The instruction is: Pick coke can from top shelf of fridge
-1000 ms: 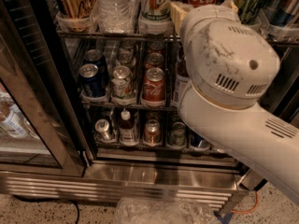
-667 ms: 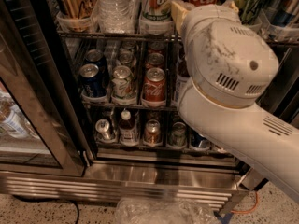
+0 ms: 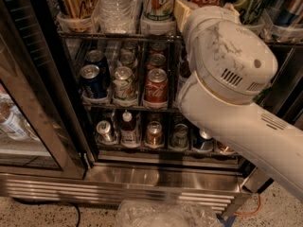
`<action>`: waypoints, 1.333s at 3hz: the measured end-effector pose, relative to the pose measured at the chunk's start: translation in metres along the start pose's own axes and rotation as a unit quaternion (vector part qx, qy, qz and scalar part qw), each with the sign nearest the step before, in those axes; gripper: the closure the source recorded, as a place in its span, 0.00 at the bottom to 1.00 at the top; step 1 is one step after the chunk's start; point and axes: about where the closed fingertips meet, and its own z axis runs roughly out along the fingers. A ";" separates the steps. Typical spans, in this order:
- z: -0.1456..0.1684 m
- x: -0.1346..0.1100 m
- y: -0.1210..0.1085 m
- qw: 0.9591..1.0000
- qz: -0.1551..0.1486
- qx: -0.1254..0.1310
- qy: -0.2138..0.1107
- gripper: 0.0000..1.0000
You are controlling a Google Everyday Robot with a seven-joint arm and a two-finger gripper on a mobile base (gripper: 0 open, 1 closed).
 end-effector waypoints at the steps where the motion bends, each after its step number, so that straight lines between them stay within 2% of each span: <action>1: 0.006 0.005 -0.002 1.000 0.020 0.004 0.004 0.19; 2: 0.006 0.001 -0.001 1.000 0.021 0.005 0.004 0.19; 3: 0.010 0.003 0.007 0.999 0.038 -0.005 0.009 0.38; 4: 0.010 -0.002 0.007 0.999 0.038 -0.005 0.009 0.61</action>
Offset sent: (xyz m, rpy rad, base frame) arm 0.0191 -0.0034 -0.0156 0.3297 -0.0265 -0.0148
